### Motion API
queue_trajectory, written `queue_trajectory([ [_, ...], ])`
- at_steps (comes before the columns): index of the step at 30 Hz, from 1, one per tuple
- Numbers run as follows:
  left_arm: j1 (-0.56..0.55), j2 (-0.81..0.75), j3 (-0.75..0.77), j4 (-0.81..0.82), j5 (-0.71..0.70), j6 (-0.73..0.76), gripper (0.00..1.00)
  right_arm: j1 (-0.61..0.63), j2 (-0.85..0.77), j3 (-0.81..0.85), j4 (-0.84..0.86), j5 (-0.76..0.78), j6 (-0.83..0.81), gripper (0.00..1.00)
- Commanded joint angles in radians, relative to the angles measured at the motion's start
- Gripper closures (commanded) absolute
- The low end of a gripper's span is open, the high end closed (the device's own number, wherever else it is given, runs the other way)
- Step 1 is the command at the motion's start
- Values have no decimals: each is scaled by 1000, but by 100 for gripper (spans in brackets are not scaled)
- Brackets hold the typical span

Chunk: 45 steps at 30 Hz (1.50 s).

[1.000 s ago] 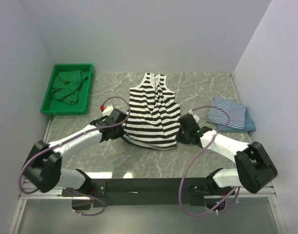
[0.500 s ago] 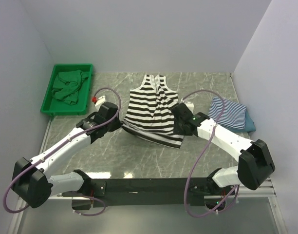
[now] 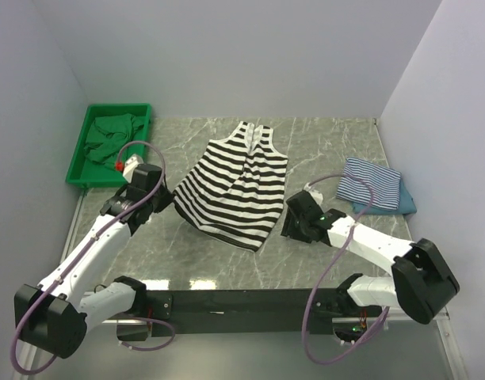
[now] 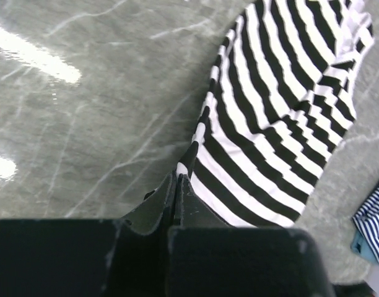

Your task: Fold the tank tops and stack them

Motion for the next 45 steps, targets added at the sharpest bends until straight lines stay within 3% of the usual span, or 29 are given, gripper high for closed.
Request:
queue_trajectory([
  [1, 2, 22, 81, 23, 55, 39, 99, 24, 39, -18, 233, -92, 91, 43],
  [5, 2, 12, 72, 32, 75, 55, 100, 102, 91, 3, 284, -11, 165, 36],
  [11, 1, -11, 69, 29, 93, 79, 100, 132, 218, 16, 342, 27, 236, 39],
  [13, 1, -13, 69, 29, 106, 87, 99, 129, 263, 51, 329, 21, 225, 51],
  [14, 1, -14, 69, 29, 116, 89, 99, 128, 290, 63, 312, 29, 222, 77],
  [15, 1, -16, 66, 31, 123, 90, 100, 125, 298, 77, 258, 58, 210, 95],
  [17, -7, -30, 59, 38, 142, 98, 99, 109, 269, 108, 192, 93, 187, 100],
  [21, -68, -48, 62, 60, 173, 101, 99, 26, 92, 148, -4, 171, 58, 100],
  [25, -165, -21, 141, 58, 135, 84, 100, -58, -78, 352, -241, 250, -120, 100],
  [28, -168, 4, 165, 58, 80, 67, 99, -60, 77, 637, -432, 288, -224, 100],
  [31, -95, 44, 142, 69, 90, 49, 99, -1, 316, 805, -481, 259, -284, 100],
  [33, -44, 59, 106, 100, 100, 41, 99, 58, 480, 845, -494, 270, -283, 92],
  [34, -35, 73, 70, 110, 101, 38, 99, 69, 523, 849, -485, 260, -280, 88],
  [35, -21, 81, 52, 120, 104, 36, 100, 79, 572, 835, -469, 253, -277, 76],
  [39, 7, 114, -63, 172, 106, 20, 99, 93, 556, 694, -367, 213, -226, 46],
  [45, 47, 127, -170, 213, 124, -3, 100, 92, 292, 479, -281, 234, -84, 44],
])
